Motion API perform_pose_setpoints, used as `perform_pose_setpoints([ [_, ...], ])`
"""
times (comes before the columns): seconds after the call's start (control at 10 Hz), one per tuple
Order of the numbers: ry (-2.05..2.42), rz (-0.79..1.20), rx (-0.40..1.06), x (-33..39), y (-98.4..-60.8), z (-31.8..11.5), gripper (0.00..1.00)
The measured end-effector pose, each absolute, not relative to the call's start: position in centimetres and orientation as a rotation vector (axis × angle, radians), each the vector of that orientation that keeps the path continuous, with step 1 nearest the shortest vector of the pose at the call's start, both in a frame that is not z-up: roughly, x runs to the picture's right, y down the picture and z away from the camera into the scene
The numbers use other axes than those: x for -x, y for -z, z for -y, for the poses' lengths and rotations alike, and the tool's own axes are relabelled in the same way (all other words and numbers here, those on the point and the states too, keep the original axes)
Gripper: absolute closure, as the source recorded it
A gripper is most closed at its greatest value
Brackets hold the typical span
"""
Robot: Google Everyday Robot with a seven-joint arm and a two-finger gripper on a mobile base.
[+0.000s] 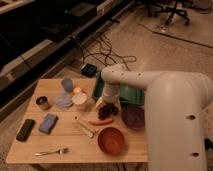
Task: Place grapes in purple bowl
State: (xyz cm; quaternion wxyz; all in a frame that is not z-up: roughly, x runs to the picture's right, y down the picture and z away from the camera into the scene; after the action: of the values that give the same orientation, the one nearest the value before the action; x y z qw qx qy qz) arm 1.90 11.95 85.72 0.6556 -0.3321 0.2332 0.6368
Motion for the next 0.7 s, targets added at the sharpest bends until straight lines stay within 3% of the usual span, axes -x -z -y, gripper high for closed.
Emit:
perform_pose_setpoints([
  [0.4, -1.449, -0.507, 0.727, -2.2, -86.6, -12.5, 0.61],
  [0.7, -1.448, -0.441, 0.745, -2.3, -84.8, -11.6, 0.91],
])
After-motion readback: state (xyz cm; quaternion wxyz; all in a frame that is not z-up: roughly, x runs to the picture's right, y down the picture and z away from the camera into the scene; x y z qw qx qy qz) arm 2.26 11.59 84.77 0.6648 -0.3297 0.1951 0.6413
